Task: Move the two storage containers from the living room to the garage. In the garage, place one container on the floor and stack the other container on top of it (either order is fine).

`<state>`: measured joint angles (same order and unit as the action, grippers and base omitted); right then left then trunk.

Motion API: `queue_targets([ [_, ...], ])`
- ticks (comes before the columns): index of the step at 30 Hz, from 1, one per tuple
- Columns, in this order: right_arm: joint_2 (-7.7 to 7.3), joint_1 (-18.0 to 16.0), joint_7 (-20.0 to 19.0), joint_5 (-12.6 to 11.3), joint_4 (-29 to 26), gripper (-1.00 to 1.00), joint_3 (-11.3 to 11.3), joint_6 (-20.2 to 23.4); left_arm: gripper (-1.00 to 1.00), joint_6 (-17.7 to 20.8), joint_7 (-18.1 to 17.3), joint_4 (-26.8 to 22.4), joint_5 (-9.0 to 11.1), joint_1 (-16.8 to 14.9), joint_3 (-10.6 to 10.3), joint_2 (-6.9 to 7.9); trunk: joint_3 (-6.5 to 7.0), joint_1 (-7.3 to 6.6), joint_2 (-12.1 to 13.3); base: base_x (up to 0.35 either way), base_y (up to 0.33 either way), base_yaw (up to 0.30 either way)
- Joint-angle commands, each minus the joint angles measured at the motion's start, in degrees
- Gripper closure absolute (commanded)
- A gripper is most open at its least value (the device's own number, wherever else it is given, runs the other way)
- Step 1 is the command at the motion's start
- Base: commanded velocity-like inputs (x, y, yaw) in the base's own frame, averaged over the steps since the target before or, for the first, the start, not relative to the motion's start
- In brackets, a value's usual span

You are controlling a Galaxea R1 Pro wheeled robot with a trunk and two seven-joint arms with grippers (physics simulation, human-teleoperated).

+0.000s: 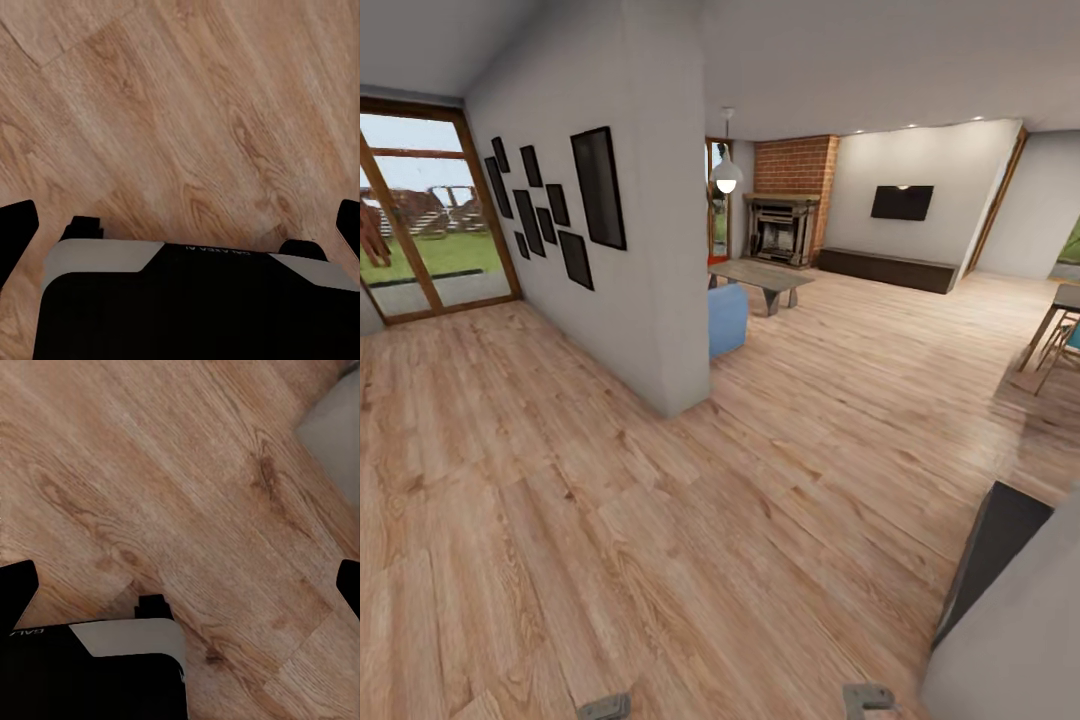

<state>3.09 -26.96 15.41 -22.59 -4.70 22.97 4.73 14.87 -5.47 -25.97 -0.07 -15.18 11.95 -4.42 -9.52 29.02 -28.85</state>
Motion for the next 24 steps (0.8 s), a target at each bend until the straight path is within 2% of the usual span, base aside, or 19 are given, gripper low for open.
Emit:
queue_targets([
  [1, -0.01, 0.0, 0.3, -0.4, -0.1, -1.00, 0.5, 0.4, -1.00, 0.4, -0.3, -0.1, 0.0, 0.0, 0.4, -0.06, -0.10, 0.06, -0.1, 0.333, 0.000, 0.000],
  [24, -0.01, 0.0, 0.3, -0.3, -0.1, -1.00, 0.5, 0.4, -1.00, 0.4, -0.3, -0.1, 0.0, 0.0, 0.4, -0.06, -0.10, 0.06, -0.1, 0.333, 0.000, 0.000],
])
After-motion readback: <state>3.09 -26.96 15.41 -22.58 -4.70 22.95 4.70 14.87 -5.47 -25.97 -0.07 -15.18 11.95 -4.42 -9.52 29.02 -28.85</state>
